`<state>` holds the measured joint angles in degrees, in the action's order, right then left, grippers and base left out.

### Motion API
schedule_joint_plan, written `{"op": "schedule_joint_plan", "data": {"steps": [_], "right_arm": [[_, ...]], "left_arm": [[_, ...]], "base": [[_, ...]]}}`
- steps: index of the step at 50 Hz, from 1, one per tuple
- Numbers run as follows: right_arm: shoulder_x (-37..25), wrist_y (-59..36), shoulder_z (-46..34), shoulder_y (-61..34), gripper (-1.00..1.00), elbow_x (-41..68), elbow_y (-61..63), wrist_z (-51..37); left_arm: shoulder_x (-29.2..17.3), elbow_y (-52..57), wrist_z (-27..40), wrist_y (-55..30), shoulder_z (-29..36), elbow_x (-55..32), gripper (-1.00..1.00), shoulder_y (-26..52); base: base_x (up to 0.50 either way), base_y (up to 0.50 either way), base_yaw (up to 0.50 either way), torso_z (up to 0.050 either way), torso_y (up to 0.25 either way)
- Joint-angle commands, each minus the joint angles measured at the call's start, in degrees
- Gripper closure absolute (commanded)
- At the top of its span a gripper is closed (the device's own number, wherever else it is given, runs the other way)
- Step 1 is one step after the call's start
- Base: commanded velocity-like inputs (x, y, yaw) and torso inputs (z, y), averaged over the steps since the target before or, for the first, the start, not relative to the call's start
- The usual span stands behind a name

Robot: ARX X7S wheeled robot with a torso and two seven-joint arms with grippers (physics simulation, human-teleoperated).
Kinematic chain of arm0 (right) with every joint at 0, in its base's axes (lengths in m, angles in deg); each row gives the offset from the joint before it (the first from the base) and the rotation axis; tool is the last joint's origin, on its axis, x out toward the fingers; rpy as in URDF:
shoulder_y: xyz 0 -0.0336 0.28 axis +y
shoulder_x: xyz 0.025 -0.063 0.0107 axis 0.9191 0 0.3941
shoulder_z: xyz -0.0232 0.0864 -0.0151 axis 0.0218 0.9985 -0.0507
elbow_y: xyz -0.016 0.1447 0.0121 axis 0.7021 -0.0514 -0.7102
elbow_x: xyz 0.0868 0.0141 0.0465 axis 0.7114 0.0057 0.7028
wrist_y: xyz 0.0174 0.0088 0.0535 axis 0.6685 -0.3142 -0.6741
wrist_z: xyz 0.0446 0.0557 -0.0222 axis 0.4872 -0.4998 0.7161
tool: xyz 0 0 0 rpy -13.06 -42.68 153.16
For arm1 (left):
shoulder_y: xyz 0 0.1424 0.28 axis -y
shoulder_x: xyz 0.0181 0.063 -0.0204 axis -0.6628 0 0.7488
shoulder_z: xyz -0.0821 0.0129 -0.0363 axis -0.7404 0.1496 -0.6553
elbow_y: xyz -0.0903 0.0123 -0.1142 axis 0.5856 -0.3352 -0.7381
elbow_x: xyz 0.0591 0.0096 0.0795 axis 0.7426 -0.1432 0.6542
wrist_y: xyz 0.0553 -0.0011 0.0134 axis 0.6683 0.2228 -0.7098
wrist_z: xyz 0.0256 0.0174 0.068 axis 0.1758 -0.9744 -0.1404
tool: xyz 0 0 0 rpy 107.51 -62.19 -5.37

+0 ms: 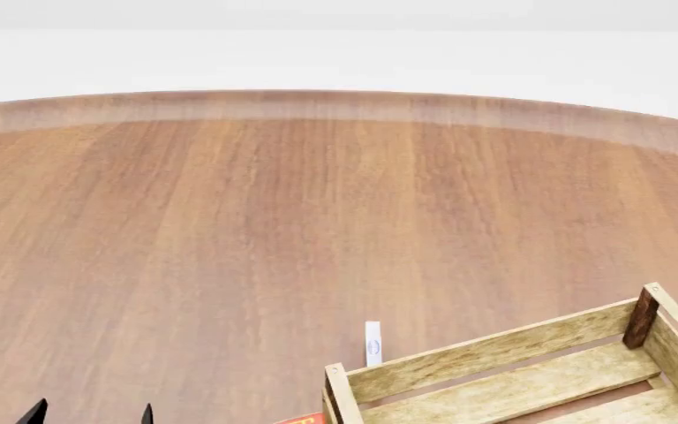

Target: Pick up the tomato sauce, and put it in the wooden tray.

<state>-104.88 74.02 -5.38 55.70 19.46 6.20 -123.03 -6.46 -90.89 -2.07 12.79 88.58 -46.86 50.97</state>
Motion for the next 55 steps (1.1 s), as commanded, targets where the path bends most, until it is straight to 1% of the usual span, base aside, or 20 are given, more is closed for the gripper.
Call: {"op": "schedule_joint_plan", "data": {"steps": [1,40,55], "right_arm": [[0.8,0.0,1.6,-0.4,-1.0,0.4,-0.7,0.4],[0.7,1.3,0.5,-2.8,-1.0,3.4,-5.3,0.0],[1.3,0.8,0.2,-4.7,-1.0,5.6,-8.6,1.1]], "left_arm": [[0.9,0.1,-1.3,0.1,-1.0,0.4,-1.0,-0.1],[0.3,0.0,-0.5,0.3,-0.1,-0.2,-1.0,0.1],[0.1,0.0,-0.3,0.4,0.2,-0.4,-1.0,0.2]], "base": [[0.0,0.0,0.0,0.0,0.0],[0.0,0.0,0.0,0.0,0.0],[0.0,0.0,0.0,0.0,0.0]]}}
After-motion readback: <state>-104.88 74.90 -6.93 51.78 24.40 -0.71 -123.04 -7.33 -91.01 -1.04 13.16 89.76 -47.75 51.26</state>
